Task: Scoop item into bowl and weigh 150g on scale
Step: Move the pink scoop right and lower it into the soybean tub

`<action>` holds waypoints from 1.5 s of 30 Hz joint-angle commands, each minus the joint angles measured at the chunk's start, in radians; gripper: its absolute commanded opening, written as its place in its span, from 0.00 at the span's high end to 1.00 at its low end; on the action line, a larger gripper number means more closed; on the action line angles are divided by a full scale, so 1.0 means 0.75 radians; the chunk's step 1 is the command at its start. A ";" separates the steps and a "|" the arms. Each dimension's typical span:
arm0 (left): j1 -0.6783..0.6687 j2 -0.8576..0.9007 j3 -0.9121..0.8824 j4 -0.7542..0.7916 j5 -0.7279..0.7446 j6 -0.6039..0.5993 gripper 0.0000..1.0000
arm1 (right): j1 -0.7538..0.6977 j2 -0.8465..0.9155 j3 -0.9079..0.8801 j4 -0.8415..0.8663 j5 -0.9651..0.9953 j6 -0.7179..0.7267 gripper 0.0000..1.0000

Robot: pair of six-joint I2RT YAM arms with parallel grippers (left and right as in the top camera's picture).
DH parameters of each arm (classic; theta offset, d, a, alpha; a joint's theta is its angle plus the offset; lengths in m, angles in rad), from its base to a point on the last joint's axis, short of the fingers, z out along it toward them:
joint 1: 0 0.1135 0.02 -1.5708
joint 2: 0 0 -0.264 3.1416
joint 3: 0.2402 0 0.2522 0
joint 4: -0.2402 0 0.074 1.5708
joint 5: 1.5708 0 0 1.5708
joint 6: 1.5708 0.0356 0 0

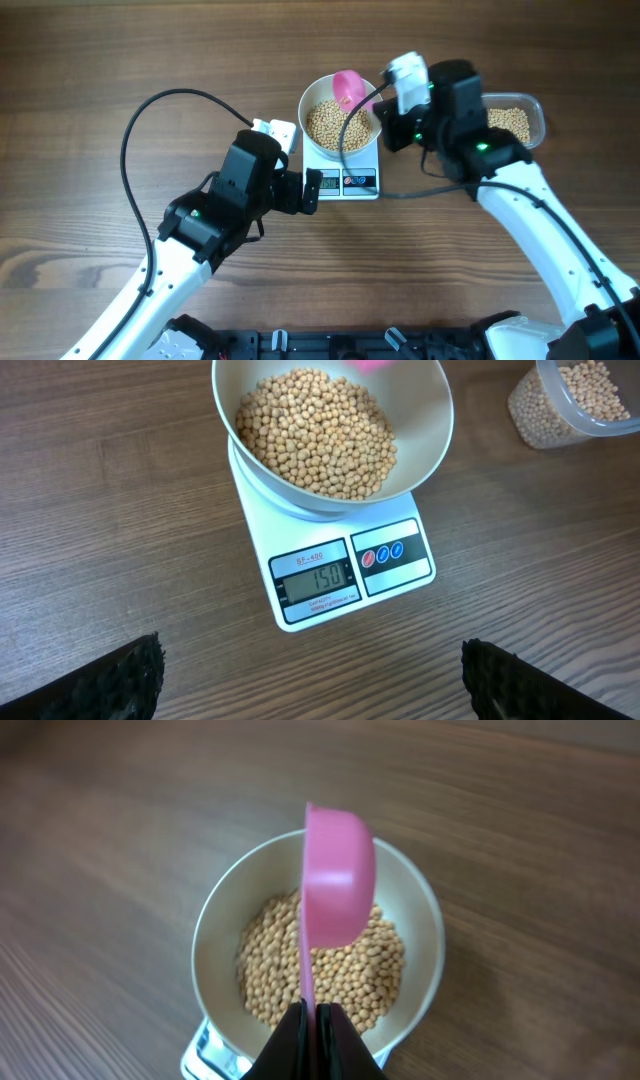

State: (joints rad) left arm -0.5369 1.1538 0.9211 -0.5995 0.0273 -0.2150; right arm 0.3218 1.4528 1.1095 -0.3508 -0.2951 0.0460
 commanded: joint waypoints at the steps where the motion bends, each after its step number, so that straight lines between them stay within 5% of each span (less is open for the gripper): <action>1: -0.006 0.008 0.020 0.005 0.011 0.002 0.00 | -0.153 -0.038 0.013 0.050 -0.246 0.273 0.96; 10: -0.006 0.008 0.020 0.005 0.012 0.002 0.00 | -0.670 -0.138 0.014 0.002 -0.457 0.375 0.96; 17: -0.006 0.008 0.020 0.005 0.012 0.002 0.00 | -1.027 -0.169 0.014 -0.253 -0.427 0.537 0.96; 25: -0.006 0.008 0.020 0.005 0.012 0.002 0.00 | -1.054 -0.157 0.014 -0.547 -0.025 0.641 0.96; 45: -0.006 0.008 0.020 0.005 0.012 0.002 0.00 | -1.054 0.071 0.012 -0.431 -0.223 0.776 0.96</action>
State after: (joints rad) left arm -0.5369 1.1538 0.9211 -0.5995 0.0273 -0.2150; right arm -0.4675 1.4940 1.1103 -0.6922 -0.4606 0.6262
